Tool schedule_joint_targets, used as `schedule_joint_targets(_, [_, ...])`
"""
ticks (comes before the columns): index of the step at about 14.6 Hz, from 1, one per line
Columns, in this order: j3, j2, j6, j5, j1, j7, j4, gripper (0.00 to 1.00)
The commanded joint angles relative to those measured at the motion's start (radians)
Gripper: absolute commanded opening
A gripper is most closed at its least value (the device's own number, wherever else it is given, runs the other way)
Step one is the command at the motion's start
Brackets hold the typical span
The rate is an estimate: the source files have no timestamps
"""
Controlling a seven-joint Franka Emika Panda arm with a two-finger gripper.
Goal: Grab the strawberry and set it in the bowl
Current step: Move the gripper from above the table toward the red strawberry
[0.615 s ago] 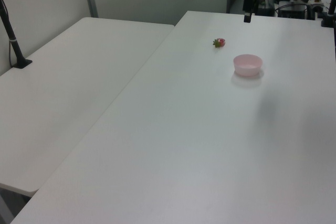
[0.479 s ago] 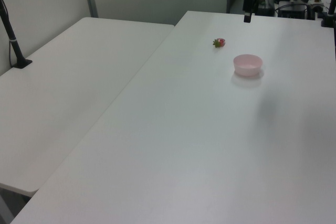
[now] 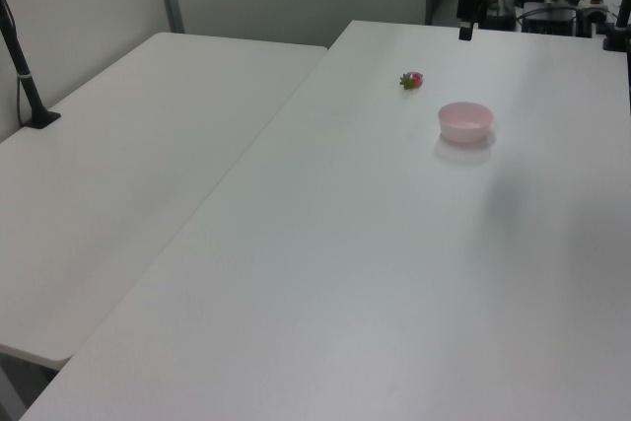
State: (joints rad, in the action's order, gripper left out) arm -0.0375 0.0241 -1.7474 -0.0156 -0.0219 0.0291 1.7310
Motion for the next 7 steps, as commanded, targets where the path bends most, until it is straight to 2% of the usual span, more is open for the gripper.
schedule_joint_targets(1, [0.001,0.0,0.014,0.014,-0.001,-0.015,-0.014,1.0])
schedule_joint_targets(7, [-0.001,-0.022,-0.001,0.046,-0.019,-0.005,-0.018,1.0])
